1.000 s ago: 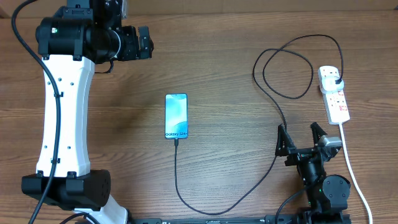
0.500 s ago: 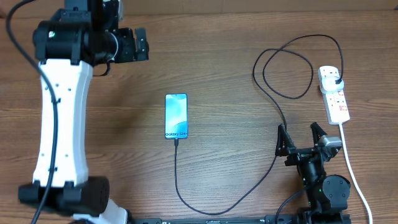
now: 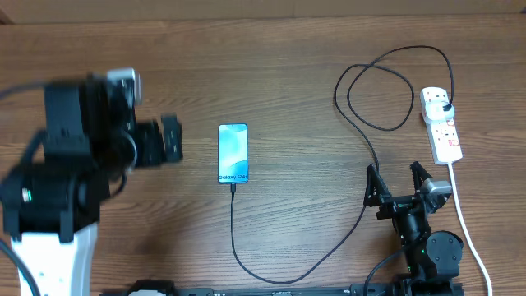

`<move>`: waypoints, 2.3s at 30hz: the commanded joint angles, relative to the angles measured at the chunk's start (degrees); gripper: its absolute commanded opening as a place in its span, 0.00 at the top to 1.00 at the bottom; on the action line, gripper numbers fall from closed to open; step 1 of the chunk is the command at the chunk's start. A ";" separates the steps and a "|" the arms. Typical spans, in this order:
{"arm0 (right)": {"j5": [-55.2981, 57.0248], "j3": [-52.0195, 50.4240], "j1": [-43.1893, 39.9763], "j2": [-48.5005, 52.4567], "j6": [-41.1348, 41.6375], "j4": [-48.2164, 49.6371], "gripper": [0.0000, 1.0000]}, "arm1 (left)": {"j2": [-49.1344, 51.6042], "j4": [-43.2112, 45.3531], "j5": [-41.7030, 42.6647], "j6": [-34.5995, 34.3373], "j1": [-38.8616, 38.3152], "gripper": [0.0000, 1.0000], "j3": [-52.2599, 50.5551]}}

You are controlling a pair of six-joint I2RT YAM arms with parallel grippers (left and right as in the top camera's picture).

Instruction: Plug charger to phone and switch on socket

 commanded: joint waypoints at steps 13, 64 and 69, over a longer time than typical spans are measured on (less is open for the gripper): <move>0.72 -0.61 0.31 -0.68 -0.26 0.31 0.00 | -31.17 28.72 -3.06 1.11 0.35 0.00 -39.89; 0.72 -0.61 0.31 -0.68 -0.26 0.28 0.00 | -66.73 71.08 -3.19 24.74 3.45 0.01 -90.20; 0.72 -0.61 0.31 -0.68 -0.26 0.31 0.00 | -66.71 71.19 -3.26 23.61 3.54 0.01 -90.20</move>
